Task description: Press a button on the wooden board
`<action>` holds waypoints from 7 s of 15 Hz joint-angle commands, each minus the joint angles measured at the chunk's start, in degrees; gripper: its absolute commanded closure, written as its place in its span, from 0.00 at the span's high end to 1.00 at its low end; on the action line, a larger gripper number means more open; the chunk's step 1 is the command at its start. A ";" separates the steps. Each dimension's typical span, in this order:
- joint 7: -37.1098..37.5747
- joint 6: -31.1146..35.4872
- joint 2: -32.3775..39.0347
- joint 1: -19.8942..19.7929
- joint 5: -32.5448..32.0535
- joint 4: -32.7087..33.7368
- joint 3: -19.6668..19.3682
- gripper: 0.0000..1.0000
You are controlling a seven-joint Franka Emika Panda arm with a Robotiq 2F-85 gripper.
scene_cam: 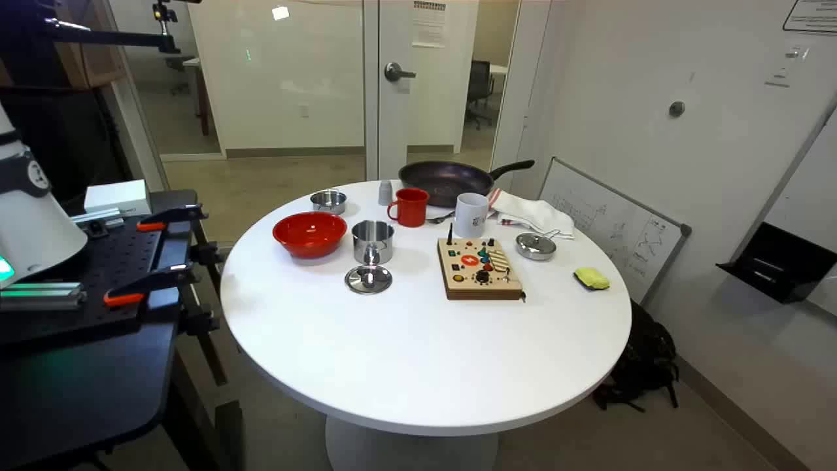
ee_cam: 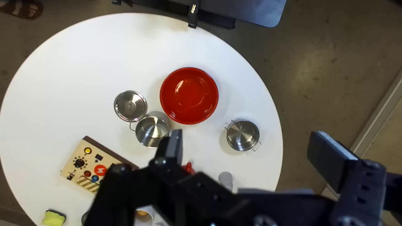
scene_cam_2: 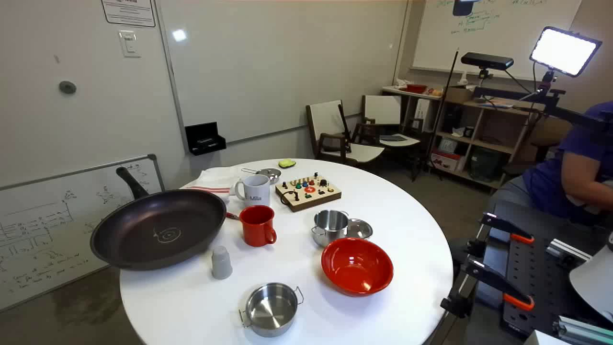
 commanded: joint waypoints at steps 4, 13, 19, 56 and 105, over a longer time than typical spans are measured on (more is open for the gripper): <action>0.00 -0.15 0.06 -0.04 0.01 0.16 0.04 1.00; 0.00 -0.15 0.06 -0.04 0.01 0.16 0.04 1.00; 0.00 -0.15 0.06 -0.04 0.01 0.16 0.04 1.00; -1.27 39.00 25.43 -7.14 -10.27 -8.08 -5.79 1.00; -9.49 15.47 88.52 -13.35 -7.45 60.60 -9.45 1.00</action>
